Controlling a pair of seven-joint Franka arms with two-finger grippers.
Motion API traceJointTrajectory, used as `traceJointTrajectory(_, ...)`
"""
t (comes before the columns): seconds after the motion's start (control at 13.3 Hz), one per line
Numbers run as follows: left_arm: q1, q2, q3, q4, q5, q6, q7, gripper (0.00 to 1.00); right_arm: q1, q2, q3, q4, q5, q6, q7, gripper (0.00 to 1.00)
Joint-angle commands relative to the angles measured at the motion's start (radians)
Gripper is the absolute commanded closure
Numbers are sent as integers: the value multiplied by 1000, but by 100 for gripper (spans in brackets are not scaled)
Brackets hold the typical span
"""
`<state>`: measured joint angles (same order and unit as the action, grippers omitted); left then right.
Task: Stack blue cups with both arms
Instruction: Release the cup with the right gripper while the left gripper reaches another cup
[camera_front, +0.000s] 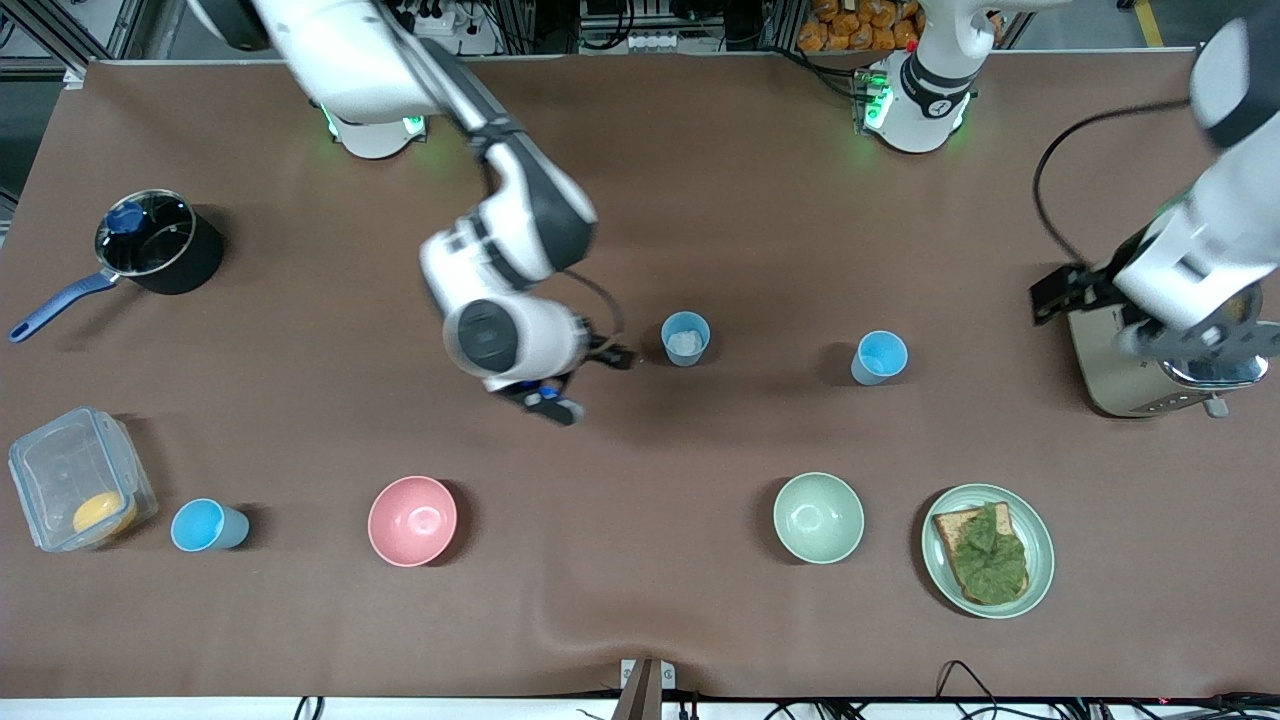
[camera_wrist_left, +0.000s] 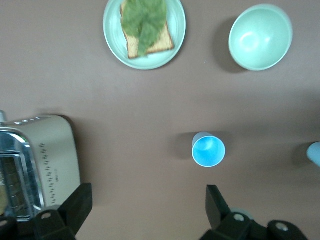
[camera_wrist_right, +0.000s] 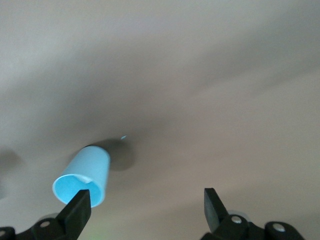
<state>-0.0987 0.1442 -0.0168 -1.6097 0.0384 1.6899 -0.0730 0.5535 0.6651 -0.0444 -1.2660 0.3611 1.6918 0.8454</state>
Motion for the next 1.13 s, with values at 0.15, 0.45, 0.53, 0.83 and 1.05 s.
traceJointTrajectory(0.15,10,51,-17,-128,-72,135,3,0,-183,-114,11,-42,-139,-165,-314,0)
traceJointTrajectory(0.45,4,48,-20,-335,-91,344,1,0,-329,-166,11,-44,-220,-244,-446,0)
traceJointTrajectory(0.53,2,55,-28,-379,-91,397,1,0,-355,-174,11,-44,-246,-260,-494,0)
traceJointTrajectory(0.83,-21,93,-31,-516,-92,577,-2,0,-461,-222,11,-44,-292,-302,-653,0)
traceJointTrajectory(1.05,-45,124,-32,-559,-112,646,-5,0,-521,-310,8,-126,-315,-262,-747,0)
